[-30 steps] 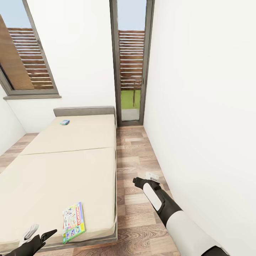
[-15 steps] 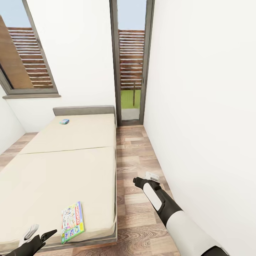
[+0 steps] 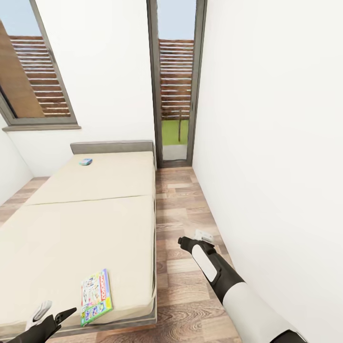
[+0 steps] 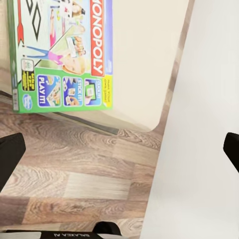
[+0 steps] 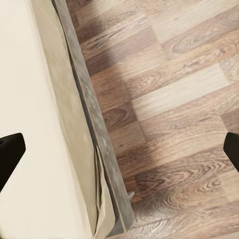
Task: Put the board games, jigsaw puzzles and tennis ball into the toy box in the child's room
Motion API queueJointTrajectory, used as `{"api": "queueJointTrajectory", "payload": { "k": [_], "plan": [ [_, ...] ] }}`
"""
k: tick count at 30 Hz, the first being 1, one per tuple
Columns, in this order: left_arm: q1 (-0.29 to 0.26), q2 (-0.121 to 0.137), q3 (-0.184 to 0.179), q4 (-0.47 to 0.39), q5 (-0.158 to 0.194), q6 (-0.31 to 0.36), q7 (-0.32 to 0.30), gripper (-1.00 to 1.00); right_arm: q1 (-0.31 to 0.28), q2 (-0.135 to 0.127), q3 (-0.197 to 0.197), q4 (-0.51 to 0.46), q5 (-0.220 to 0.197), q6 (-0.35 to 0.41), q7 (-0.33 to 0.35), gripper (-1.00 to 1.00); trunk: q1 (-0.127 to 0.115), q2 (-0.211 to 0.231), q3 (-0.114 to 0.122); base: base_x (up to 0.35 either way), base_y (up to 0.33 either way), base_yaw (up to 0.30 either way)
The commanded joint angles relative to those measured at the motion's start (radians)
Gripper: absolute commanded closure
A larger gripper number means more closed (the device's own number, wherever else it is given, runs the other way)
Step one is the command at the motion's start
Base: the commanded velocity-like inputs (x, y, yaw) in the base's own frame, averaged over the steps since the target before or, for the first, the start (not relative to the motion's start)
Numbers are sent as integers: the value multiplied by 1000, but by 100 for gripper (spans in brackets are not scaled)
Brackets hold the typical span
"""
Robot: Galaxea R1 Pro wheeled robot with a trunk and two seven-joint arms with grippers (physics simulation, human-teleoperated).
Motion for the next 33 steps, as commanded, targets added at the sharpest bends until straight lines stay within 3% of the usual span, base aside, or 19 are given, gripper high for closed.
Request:
{"api": "queueJointTrajectory", "payload": {
  "k": [1,6,10,17,22,28,33],
  "plan": [
    [-1,0,2,1,3,8,-2,-100,-1,0,2,-3,-6,2,-8,-100,4,-8,-4,0,0,0],
    [-1,0,3,19,3,7,-2,-100,4,0,3,-63,-5,-1,-12,-100,23,-43,-20,0,0,0],
    [-1,0,4,30,3,7,-1,-100,58,0,3,-188,-4,14,-27,-100,38,-71,-32,0,0,0],
    [-1,1,4,34,3,6,-1,-100,138,0,4,-430,-2,165,-130,-100,65,-120,-54,0,0,0],
    [-1,0,4,34,3,6,-1,-100,187,0,7,-576,-5,230,-202,-100,84,-155,-70,0,0,0],
    [-1,0,4,34,3,5,-1,-100,271,0,9,-768,-5,322,-222,-100,107,-197,-89,0,0,0],
    [-1,0,4,34,3,5,-1,-100,321,0,11,-847,-4,382,-225,-100,127,-232,-105,0,0,0]
  ]
}}
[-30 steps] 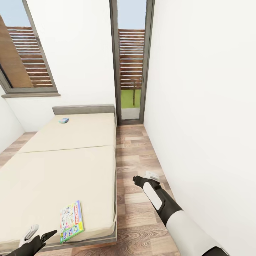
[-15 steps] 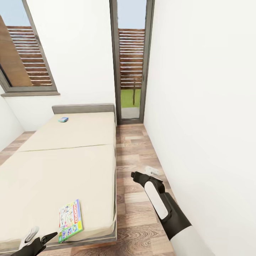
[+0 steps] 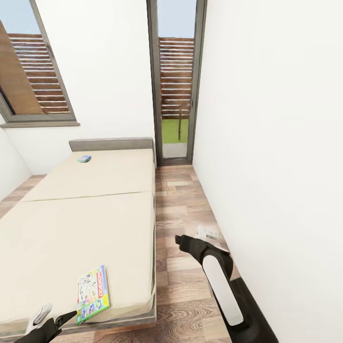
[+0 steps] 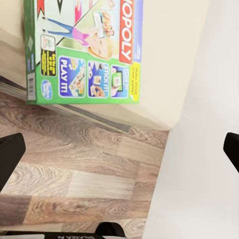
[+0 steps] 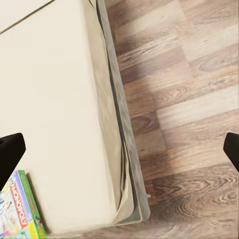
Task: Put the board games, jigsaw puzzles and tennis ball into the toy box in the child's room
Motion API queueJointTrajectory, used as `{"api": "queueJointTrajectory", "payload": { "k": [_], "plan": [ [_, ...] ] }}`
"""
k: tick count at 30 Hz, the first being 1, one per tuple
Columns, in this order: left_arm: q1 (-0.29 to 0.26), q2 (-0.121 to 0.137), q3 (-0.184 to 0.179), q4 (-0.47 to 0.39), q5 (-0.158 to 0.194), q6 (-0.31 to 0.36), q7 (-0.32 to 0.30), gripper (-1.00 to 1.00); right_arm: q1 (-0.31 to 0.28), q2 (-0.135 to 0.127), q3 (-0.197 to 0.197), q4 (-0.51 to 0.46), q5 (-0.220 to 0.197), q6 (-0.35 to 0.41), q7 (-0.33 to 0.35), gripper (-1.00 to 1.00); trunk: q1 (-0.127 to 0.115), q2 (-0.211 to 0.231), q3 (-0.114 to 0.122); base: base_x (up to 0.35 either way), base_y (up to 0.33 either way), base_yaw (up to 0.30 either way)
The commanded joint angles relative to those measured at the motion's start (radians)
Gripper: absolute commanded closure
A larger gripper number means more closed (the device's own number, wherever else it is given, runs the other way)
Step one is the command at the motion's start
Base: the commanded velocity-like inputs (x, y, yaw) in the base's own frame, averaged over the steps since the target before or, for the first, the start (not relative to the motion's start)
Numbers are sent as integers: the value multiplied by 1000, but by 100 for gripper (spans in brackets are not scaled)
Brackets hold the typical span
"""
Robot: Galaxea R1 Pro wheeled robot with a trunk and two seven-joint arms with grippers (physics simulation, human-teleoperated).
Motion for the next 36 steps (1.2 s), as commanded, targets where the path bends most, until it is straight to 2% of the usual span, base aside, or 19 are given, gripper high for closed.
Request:
{"api": "queueJointTrajectory", "payload": {
  "k": [1,16,21,27,29,31,36],
  "plan": [
    [-1,0,2,0,3,8,-2,-100,3,0,1,-7,-9,7,-10,-100,4,-8,-4,0,0,0],
    [-1,1,2,0,3,8,-4,-100,22,0,6,-29,-11,34,1,-100,61,-113,-51,0,0,0],
    [-1,1,2,0,3,8,-4,-100,23,0,0,-31,-11,32,50,-100,81,-148,-67,0,0,0],
    [-1,1,2,0,3,8,-4,-100,22,0,-3,-31,-11,32,183,-100,104,-190,-86,0,0,0],
    [-1,1,2,0,3,8,-4,-100,23,0,-4,-31,-11,32,236,-100,111,-204,-92,0,0,0],
    [-1,1,2,0,3,8,-4,-100,23,0,-4,-31,-11,33,320,-100,119,-218,-98,0,0,0],
    [-1,1,2,0,3,8,-4,-100,23,0,-4,-31,-11,36,429,-100,138,-253,-114,0,0,0]
  ]
}}
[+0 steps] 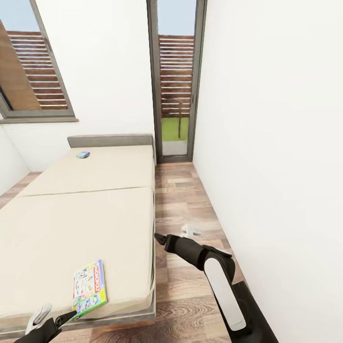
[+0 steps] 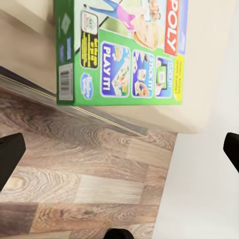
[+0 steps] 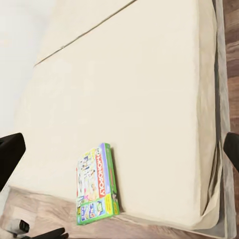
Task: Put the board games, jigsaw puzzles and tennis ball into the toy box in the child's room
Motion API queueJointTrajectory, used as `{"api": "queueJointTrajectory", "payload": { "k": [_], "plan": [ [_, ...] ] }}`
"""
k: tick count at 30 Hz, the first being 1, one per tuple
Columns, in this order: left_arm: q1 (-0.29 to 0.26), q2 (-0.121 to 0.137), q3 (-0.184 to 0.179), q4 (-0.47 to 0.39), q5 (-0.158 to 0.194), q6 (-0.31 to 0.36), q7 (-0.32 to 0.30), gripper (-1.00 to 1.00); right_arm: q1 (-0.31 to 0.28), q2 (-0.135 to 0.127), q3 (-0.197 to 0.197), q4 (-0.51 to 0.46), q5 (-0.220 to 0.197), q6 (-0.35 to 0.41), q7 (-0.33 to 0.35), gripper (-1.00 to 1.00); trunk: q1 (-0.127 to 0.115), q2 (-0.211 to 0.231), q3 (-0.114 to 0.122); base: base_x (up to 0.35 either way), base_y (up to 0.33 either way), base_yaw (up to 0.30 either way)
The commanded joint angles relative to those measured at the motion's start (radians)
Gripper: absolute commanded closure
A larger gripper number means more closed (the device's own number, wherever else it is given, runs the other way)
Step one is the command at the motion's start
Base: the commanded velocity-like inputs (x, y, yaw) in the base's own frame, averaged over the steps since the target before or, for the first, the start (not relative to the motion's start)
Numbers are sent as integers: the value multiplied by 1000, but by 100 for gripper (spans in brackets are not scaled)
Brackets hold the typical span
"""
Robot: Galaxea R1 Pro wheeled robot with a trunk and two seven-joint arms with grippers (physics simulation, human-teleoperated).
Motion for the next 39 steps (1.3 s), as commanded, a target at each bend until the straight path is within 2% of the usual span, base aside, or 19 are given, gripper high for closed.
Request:
{"api": "queueJointTrajectory", "payload": {
  "k": [1,6,15,21,26,34,39],
  "plan": [
    [-1,0,2,0,3,8,-2,-100,-1,0,0,-1,-10,2,1,-100,4,-8,-4,0,0,0],
    [-1,0,2,0,3,8,-2,-100,-1,0,-9,0,-10,0,41,-100,23,-43,-20,0,0,0],
    [0,0,2,0,3,8,-2,-100,-1,0,-13,0,-10,-2,50,-100,58,-106,-48,0,0,0],
    [0,3,2,0,3,8,-7,-100,-1,0,-13,0,-10,-4,53,-100,58,-106,-48,0,0,0],
    [0,14,2,2,3,7,-38,-100,-1,0,-12,1,-10,-6,54,-100,58,-106,-48,0,0,0],
    [2,26,3,2,3,0,-141,-100,-1,0,-12,3,-10,-8,54,-100,58,-106,-48,0,0,0],
    [5,46,3,3,3,-3,-259,-100,-1,0,-12,4,-10,-8,54,-100,58,-106,-48,0,0,0]
  ]
}}
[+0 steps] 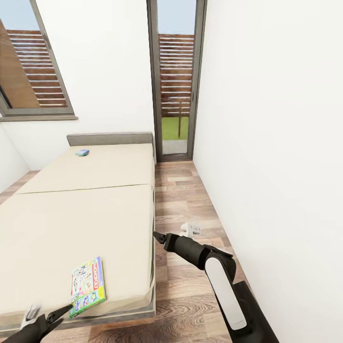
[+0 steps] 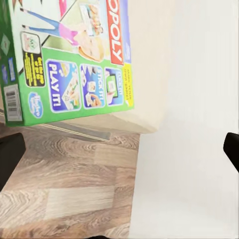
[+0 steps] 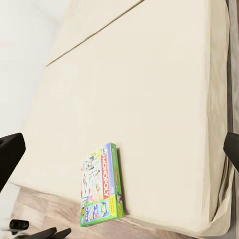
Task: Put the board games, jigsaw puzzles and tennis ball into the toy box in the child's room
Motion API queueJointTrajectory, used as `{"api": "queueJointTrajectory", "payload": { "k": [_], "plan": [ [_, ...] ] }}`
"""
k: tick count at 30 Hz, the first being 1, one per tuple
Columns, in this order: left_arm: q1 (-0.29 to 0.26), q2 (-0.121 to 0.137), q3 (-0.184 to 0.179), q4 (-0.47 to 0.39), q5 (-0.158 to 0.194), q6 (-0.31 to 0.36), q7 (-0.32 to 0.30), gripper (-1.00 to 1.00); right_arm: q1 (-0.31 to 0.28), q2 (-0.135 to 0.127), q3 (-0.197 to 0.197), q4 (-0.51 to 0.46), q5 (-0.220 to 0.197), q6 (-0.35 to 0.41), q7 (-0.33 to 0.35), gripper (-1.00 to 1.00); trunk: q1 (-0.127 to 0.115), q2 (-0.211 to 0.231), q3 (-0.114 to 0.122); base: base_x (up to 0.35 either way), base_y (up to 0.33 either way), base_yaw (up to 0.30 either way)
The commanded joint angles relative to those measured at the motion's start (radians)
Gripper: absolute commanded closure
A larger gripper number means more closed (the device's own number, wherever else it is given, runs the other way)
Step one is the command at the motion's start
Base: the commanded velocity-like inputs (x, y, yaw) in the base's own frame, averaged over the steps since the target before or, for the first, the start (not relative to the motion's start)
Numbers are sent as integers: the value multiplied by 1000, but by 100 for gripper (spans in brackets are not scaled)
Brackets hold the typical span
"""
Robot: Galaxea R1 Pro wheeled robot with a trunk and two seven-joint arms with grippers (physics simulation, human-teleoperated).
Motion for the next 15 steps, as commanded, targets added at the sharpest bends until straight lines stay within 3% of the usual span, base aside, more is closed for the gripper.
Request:
{"api": "queueJointTrajectory", "payload": {
  "k": [1,6,15],
  "plan": [
    [0,2,2,0,1,9,-19,-100,-1,0,0,-1,-11,3,-10,-100,0,0,-1,0,0,0],
    [2,12,2,0,0,9,-95,-100,-1,0,0,-1,-11,2,-10,-100,0,0,-1,0,0,0],
    [4,16,2,0,0,8,-112,-100,-1,0,0,0,-11,2,-10,-100,0,0,-1,-36,11,0]
  ]
}}
